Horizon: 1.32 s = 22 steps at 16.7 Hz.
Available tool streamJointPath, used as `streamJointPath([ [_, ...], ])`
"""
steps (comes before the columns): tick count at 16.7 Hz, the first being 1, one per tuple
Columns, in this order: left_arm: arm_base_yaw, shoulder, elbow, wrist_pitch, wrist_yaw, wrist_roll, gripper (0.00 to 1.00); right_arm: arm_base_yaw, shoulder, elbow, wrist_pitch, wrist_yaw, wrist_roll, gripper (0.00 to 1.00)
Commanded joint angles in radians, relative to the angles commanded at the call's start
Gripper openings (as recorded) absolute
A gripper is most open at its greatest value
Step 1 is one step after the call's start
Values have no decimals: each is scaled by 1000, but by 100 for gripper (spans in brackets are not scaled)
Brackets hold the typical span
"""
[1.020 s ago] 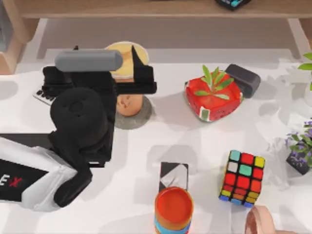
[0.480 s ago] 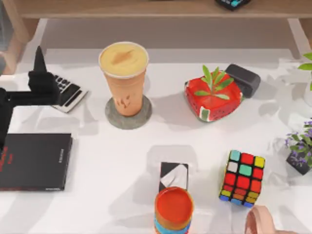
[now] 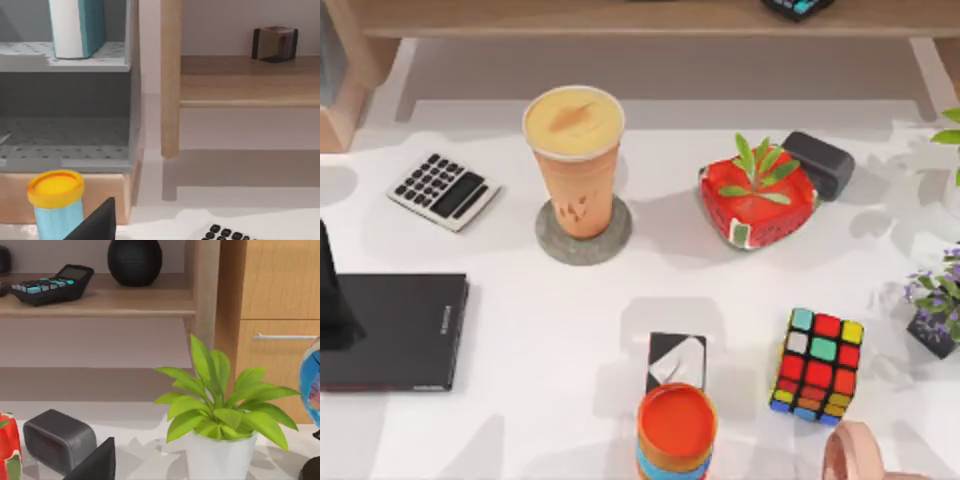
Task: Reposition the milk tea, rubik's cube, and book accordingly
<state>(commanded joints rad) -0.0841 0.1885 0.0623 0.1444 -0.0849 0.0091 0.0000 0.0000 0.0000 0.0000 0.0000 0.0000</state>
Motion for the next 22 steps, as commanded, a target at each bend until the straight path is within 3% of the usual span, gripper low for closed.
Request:
streamJointPath([
  [5, 82, -183, -61, -140, 82, -9, 100, 0, 0, 0, 0, 0, 0, 100],
  [13, 84, -188, -62, -144, 85, -9, 100, 15, 32, 32, -28, 0, 23, 100],
  [17, 84, -188, -62, -144, 85, -9, 100, 91, 224, 200, -176, 0, 140, 100],
  [22, 84, -188, -62, -144, 85, -9, 100, 240, 657, 530, -463, 0, 369, 100],
])
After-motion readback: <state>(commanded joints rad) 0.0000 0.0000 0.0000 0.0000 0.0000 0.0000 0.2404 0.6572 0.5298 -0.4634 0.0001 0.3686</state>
